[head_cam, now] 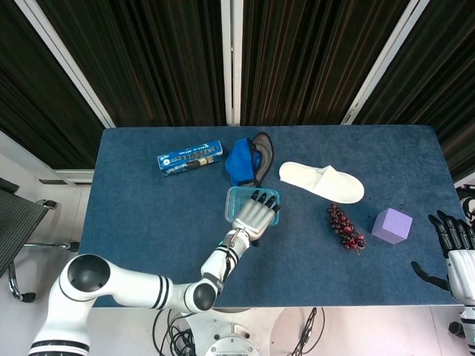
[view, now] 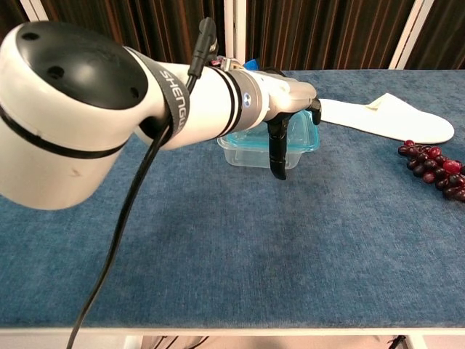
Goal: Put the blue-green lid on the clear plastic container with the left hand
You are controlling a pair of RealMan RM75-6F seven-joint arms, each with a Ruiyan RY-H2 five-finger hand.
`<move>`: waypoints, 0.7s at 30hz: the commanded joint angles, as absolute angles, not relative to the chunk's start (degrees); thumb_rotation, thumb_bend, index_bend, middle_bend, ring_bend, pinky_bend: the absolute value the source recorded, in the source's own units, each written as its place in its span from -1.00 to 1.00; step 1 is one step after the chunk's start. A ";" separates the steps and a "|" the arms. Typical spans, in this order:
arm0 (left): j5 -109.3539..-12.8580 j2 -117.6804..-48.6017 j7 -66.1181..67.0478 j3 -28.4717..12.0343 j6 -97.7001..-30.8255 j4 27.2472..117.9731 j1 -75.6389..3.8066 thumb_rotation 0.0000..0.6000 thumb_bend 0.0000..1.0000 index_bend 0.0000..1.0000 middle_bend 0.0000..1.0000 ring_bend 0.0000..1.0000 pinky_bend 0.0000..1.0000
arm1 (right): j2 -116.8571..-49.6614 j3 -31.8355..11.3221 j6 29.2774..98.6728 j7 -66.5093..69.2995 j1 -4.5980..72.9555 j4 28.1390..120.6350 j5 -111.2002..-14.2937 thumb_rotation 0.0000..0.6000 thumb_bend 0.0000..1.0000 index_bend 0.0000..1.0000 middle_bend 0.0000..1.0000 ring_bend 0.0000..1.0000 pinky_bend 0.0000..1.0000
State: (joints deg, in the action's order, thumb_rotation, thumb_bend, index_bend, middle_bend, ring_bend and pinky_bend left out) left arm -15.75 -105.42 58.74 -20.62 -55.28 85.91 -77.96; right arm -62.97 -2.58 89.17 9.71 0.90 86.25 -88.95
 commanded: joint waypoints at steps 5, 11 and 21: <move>-14.70 -105.05 58.22 -18.98 -55.88 85.30 -78.84 1.00 -0.93 -0.66 -0.92 -1.00 -0.97 | -62.93 -2.57 88.94 9.15 0.99 86.81 -88.91 1.00 -0.75 -1.00 -1.00 -1.00 -1.00; -13.64 -104.81 57.55 -18.21 -56.15 84.87 -79.25 1.00 -0.93 -0.66 -0.92 -1.00 -0.97 | -62.90 -2.59 88.98 8.68 1.03 87.28 -89.03 1.00 -0.75 -1.00 -1.00 -1.00 -1.00; -11.22 -104.26 57.06 -17.31 -55.59 83.86 -79.93 1.00 -0.93 -0.66 -0.92 -1.00 -0.97 | -62.79 -2.54 88.96 8.01 0.90 87.92 -88.88 1.00 -0.75 -1.00 -1.00 -1.00 -1.00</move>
